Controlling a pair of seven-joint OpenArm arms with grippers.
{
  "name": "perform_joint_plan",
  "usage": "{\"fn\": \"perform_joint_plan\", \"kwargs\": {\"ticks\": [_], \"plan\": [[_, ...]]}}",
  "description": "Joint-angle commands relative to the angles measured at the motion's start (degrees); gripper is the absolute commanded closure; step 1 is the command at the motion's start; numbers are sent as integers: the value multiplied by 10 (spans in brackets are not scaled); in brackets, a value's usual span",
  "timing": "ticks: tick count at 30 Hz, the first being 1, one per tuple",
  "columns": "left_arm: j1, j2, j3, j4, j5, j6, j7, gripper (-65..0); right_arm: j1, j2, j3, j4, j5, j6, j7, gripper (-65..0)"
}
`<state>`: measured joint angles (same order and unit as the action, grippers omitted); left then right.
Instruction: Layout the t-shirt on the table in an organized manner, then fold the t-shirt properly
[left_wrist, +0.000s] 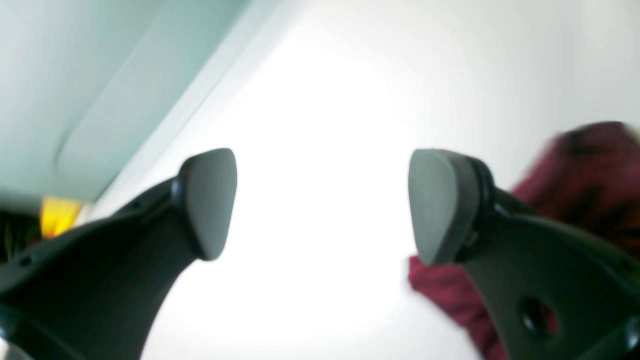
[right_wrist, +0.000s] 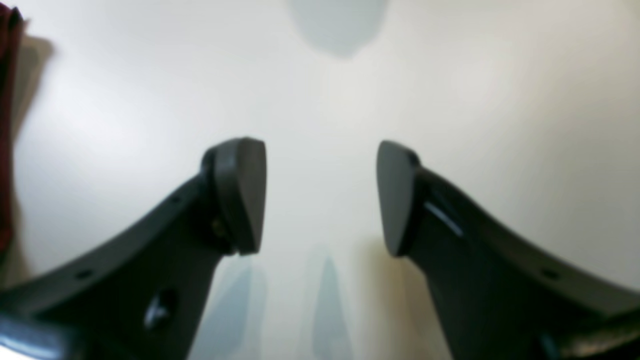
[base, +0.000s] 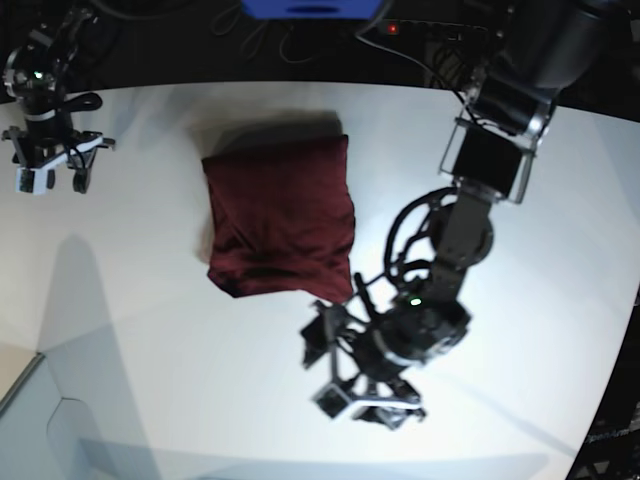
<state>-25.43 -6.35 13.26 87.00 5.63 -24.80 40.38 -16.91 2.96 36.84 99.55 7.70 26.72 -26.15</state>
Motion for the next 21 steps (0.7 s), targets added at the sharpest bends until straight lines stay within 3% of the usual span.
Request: {"fn": "perform_joint_plan", "kwargs": {"ticks": [1,3,5,8,12,15,19,21], "plan": [[12,-5,-42,35,-2,3,-4,-506,-9,7,4,12,4,0,13,-349],[71,-5,-136,80,-2,3,-4,-473,-23,8,3,12,4,0,13,-343],[125,-4,-231,113,-3,3,-4,-398,-32,5,7,11,4,0,12,-298],[203,-4,-328,142,-6,3,-4,-230,-47,-14,17,12,4,0,12,-186],[307,-2,-404,187,-43,3,-3,0,-49,-37,71,12,4,0,12,-19],[381,1,-440,222,-73,3,33,-22,-50,-42,106,12,4,0,8,0],[479,1,-462,276,-123,3,96,0,-70,-42,129,5,6,0,8,0],[526,1,-468,280,-146,3,102,-1,-85,-42,127,-1,6,0,8,0]]}}
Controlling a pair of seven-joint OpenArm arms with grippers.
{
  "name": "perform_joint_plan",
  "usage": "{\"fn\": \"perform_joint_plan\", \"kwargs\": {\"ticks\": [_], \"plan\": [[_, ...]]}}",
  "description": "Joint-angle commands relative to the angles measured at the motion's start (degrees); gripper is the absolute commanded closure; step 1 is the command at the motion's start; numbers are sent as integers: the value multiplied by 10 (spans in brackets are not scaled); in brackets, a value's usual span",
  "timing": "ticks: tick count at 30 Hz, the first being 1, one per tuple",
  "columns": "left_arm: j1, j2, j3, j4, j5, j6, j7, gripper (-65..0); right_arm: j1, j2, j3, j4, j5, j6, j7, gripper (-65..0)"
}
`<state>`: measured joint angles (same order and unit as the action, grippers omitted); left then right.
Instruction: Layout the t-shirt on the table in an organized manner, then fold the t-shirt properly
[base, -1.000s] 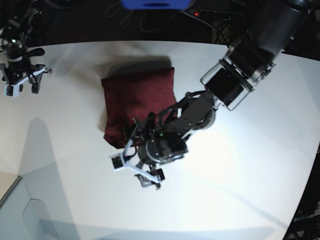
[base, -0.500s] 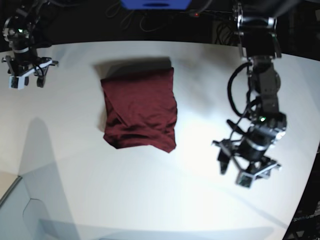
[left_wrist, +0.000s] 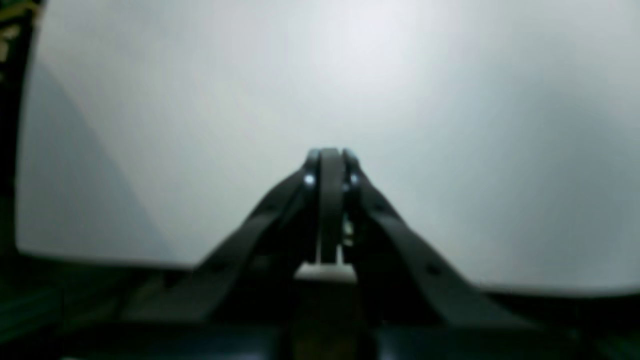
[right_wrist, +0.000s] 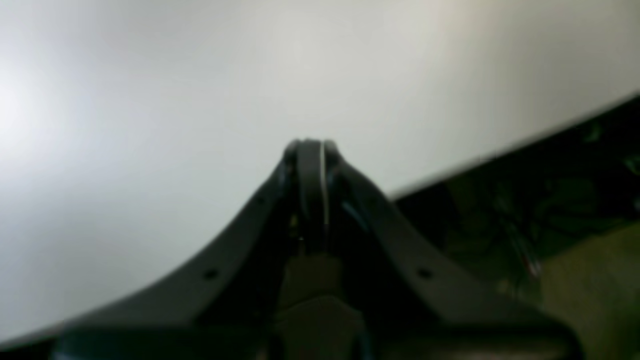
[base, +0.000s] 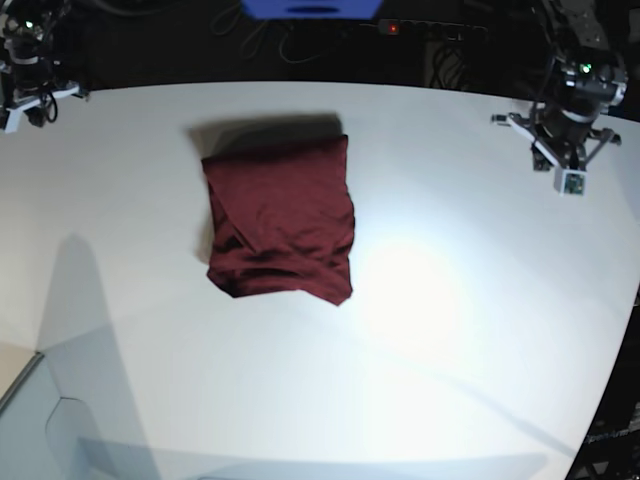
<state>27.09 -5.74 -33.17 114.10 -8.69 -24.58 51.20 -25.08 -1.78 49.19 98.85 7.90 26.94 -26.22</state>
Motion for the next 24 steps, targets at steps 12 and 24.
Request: {"fn": "perform_joint_plan", "kwargs": {"ticks": [12,24], "plan": [[136,3,16,-16,-52,1,-7,-1,-64,-23,0,-68,5,-3,12,0],[115,5,131,-328,81,1,-255,-1,-63,16,-67,-293,2,-3,57,0]]}}
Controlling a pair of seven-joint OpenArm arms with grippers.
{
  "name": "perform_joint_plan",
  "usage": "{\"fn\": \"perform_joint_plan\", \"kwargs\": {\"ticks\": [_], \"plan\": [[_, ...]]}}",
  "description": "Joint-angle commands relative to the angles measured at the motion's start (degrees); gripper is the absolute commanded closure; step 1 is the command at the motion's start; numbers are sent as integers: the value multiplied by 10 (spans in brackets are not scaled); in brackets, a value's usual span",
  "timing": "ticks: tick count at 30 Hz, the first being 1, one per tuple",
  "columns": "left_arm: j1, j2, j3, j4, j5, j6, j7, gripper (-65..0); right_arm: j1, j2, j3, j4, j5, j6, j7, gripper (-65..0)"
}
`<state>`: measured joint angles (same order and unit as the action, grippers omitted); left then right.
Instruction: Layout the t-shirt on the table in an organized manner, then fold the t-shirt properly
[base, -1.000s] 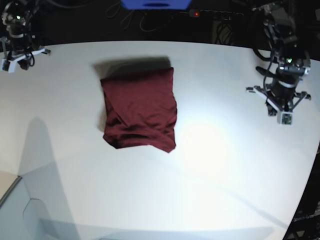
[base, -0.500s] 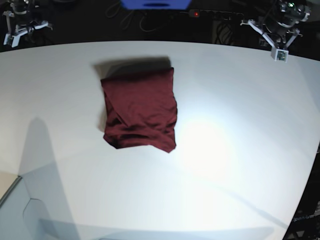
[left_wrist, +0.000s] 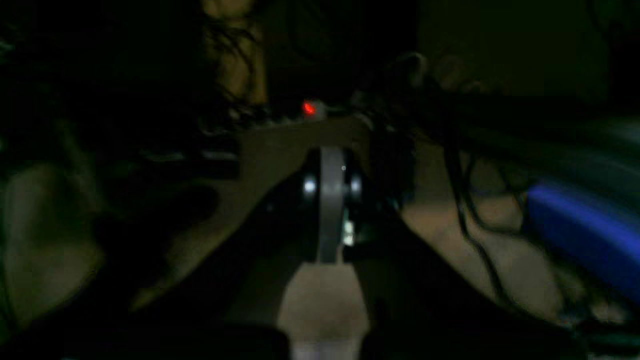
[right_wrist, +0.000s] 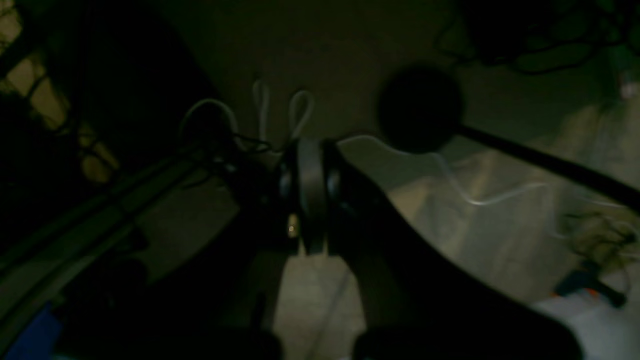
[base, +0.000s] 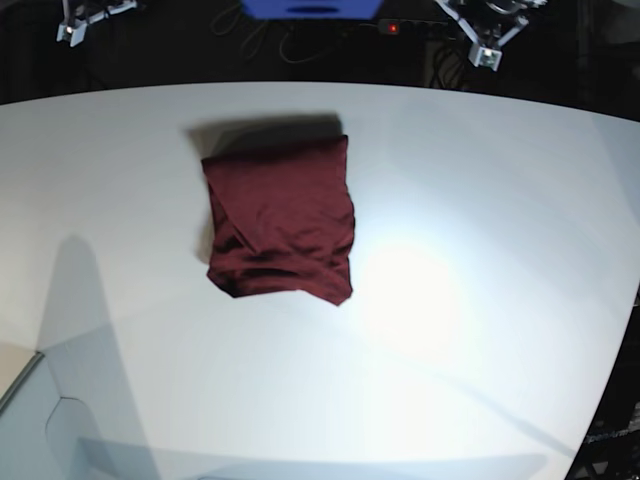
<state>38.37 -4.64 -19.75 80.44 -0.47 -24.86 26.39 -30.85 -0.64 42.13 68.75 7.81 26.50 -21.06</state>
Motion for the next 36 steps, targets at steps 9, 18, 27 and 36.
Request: {"fn": "perform_joint_plan", "kwargs": {"ticks": [9,18,27,36], "plan": [[-134,-49,-3,-436,7,4,-255,-1,33,39,-137,-274,1,0,237,0],[-303,-68,100,-761,7,9,-430,-1,145,72,-249,-601,2,-62,522,0],[-338,-27,120,-761,8,145,-389,-1,182,92,-530,-635,1,-460,524,0],[-343,-8,120,-761,8,196,-390,-2,201,92,-598,-650,3,-484,493,0]]}}
